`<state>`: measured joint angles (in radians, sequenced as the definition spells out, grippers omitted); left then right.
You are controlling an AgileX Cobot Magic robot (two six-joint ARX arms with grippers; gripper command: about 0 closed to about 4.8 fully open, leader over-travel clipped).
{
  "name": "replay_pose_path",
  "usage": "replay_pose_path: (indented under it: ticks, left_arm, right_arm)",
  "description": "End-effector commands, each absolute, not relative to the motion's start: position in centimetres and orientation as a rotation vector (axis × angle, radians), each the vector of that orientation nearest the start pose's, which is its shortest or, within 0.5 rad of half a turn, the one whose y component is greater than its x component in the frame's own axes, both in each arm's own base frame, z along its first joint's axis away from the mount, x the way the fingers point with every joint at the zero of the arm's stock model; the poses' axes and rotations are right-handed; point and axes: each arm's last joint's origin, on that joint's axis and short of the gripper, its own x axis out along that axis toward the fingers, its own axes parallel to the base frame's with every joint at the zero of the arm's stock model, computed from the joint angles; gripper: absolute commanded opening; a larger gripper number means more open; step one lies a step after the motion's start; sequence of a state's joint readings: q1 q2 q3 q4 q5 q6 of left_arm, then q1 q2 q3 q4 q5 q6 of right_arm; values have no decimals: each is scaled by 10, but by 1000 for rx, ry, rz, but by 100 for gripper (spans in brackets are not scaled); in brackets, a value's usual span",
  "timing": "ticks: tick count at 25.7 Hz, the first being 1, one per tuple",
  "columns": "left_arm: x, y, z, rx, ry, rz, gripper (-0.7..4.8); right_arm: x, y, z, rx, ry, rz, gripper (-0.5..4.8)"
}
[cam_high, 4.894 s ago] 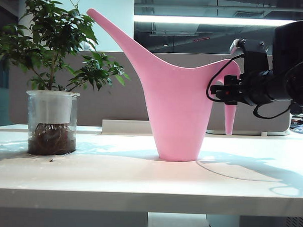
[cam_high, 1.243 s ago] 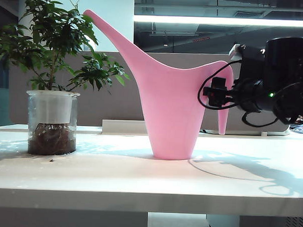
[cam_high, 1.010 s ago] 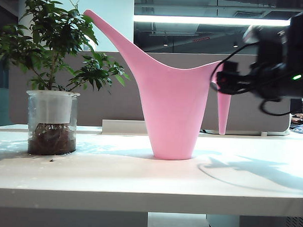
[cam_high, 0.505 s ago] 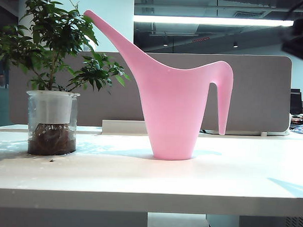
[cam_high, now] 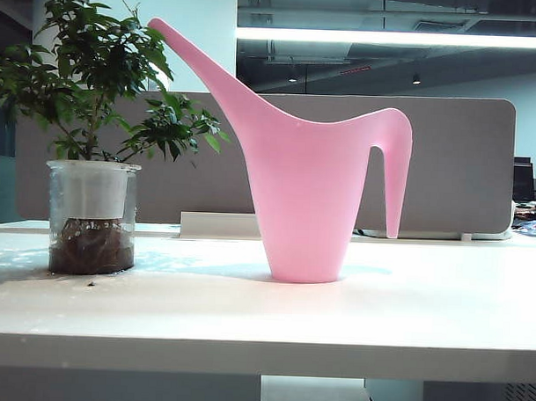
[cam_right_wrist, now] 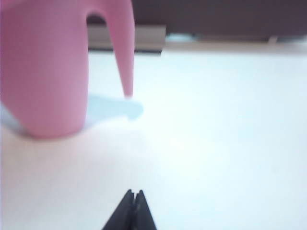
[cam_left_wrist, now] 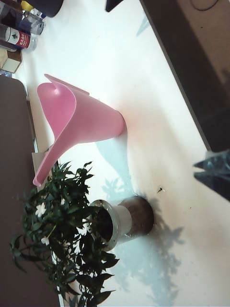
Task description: Pick up the watering can from the table, water the potted plant, and put the can back.
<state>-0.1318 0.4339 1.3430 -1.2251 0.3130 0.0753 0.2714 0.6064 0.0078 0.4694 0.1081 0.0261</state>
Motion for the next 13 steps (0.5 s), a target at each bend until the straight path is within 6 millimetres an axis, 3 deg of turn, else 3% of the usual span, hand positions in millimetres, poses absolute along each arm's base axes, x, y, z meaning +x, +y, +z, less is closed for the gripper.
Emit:
replay_pose_path:
  ticks: [1,7,13]
  left_arm:
    - [-27,-6,416,48,291,-458,-5]
    - [-27,-6,416,48,291,-458,-5]
    - [-27,-6,416,48,291,-457,-5]
  right_arm:
    - [123,31,140,-53,253,169,-6]
    - [111,28,141,-106,256,168,-6]
    - [99,21,139,-127,275,55,-6]
